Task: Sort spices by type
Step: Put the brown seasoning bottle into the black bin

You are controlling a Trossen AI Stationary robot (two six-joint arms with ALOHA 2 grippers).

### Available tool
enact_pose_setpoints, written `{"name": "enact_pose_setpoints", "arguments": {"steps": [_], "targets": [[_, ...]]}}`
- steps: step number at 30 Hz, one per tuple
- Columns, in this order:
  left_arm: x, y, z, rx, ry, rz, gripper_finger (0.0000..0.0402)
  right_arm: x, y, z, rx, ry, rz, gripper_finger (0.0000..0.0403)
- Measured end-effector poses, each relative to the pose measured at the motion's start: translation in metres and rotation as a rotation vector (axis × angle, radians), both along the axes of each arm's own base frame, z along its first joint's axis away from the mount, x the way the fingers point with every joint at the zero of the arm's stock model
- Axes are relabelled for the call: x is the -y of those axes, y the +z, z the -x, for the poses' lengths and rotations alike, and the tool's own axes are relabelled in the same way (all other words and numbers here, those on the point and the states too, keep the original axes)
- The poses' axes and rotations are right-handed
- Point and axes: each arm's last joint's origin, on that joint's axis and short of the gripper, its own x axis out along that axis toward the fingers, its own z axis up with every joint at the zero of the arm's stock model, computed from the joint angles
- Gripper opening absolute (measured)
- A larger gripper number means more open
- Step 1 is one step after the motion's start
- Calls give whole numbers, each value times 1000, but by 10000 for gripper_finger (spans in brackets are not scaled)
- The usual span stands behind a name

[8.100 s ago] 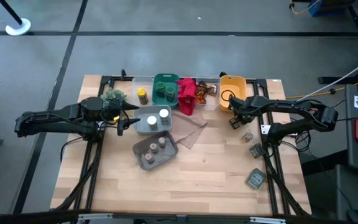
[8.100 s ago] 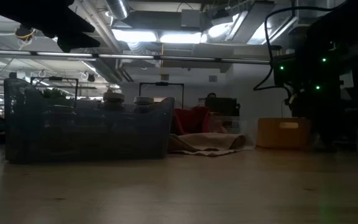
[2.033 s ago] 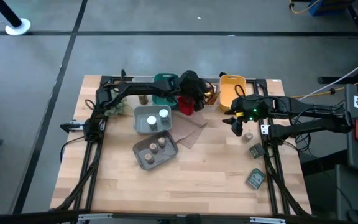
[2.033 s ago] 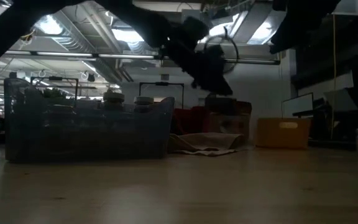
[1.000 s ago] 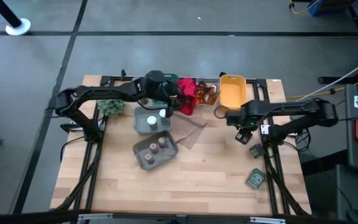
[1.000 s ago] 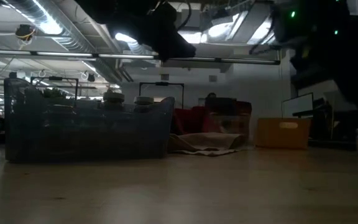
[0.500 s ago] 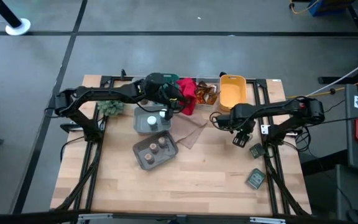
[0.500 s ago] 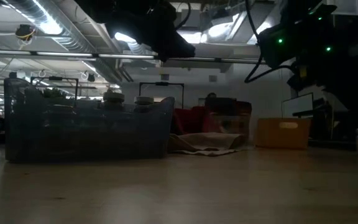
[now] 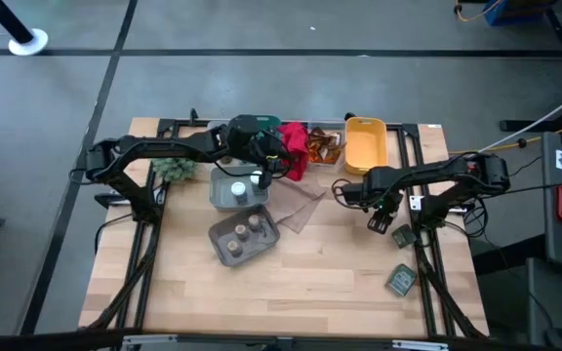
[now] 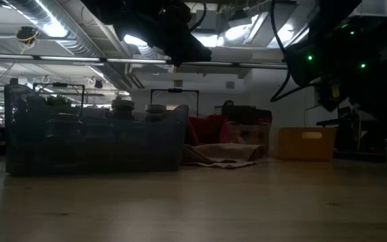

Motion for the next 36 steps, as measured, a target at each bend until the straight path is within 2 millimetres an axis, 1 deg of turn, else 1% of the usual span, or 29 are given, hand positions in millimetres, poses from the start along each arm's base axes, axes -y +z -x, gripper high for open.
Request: {"name": "enact_pose_setpoints", "arguments": {"steps": [11,19,24,36], "targets": [[0,0,0,1,0,0,127,1,-2,1,-5,0,28,195],[0,1,0,6,0,-2,127,1,13,-11,44,-20,16,195],[0,0,0,5,0,-2,127,3,18,-14,60,-2,68,195],[0,0,0,4,-1,-1,127,3,9,-7,25,14,90,195]]}}
